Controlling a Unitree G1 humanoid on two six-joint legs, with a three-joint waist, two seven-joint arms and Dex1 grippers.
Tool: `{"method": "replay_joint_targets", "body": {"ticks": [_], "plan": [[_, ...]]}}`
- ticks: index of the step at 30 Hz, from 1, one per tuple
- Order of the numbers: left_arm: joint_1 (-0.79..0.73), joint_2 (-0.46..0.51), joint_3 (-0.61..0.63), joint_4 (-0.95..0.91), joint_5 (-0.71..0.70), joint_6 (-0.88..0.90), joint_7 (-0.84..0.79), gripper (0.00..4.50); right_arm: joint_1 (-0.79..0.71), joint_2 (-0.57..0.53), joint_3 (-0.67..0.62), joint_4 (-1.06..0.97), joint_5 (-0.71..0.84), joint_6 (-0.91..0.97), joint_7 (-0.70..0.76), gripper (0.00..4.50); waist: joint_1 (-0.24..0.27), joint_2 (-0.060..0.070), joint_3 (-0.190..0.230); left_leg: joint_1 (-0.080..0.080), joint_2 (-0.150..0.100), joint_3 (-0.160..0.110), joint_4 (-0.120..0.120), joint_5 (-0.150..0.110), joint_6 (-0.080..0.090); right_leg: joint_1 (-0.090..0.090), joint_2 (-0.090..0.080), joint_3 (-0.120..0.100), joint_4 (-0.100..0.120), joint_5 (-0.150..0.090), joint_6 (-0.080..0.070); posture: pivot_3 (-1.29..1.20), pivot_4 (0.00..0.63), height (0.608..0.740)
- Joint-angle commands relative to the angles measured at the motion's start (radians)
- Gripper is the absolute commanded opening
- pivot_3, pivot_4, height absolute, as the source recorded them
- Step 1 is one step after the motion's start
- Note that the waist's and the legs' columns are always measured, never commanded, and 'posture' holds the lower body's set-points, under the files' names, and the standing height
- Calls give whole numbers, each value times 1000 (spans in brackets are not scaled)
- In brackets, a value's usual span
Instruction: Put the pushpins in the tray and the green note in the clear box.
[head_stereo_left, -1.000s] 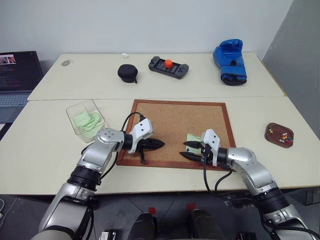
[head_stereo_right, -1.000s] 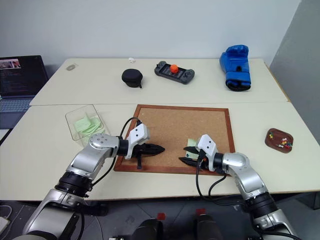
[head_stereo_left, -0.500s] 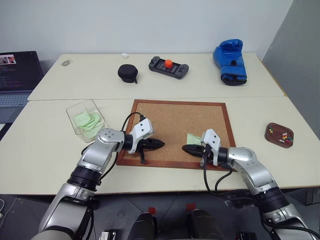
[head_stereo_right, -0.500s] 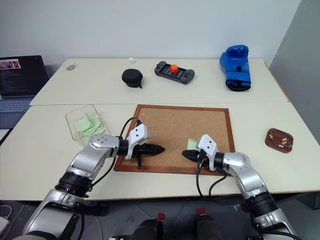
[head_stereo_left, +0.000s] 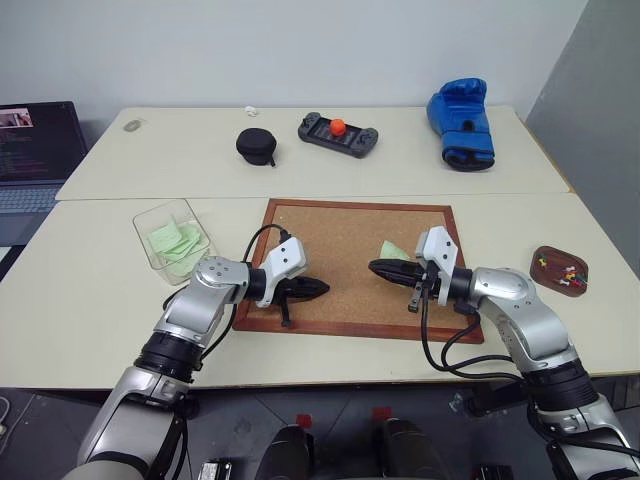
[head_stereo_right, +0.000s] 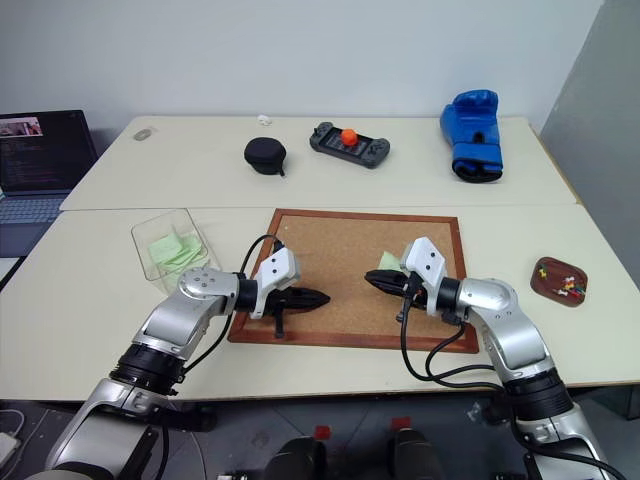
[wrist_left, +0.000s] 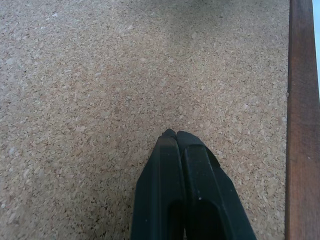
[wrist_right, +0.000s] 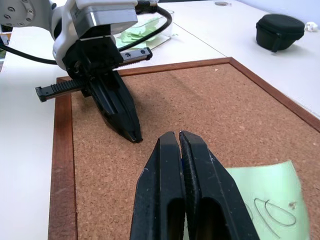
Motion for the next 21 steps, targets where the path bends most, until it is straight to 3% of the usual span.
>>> {"method": "replay_joint_targets", "body": {"ticks": [1, 4, 7, 15, 21], "plan": [[13, -10, -12, 0, 2, 28, -4, 0, -29, -9, -36, -36, 19, 1, -3, 17, 0, 0, 0, 0, 0, 0, 0, 0, 0, 0, 0, 0, 0, 0, 0, 0, 150, 740], [2, -13, 40, -44, -54, 83, 4, 0, -57, 9, -66, -42, 39, 35, -43, 17, 0, 0, 0, 0, 0, 0, 0, 0, 0, 0, 0, 0, 0, 0, 0, 0, 150, 740], [-10, -20, 100, -114, -129, 181, 19, 470, -81, 34, -98, -48, 68, 77, -87, 0, 0, -1, 1, -1, 0, 0, 0, 0, 0, -1, 0, 0, 0, 0, 0, 0, 150, 740], [-23, -38, 270, -354, -319, 390, 142, 2037, -156, 112, -187, -49, 108, 144, -239, 0, -1, -3, 3, -4, 2, -7, 0, 0, 0, -4, -1, -1, 1, 0, 0, 0, 150, 740], [34, -102, 290, -474, -370, 422, 267, 3336, -193, 137, -192, -51, 92, 114, -305, 0, -1, -3, 3, -4, 2, -7, 0, 0, 0, -3, -2, 0, 0, 0, 0, 0, 150, 740]]}}
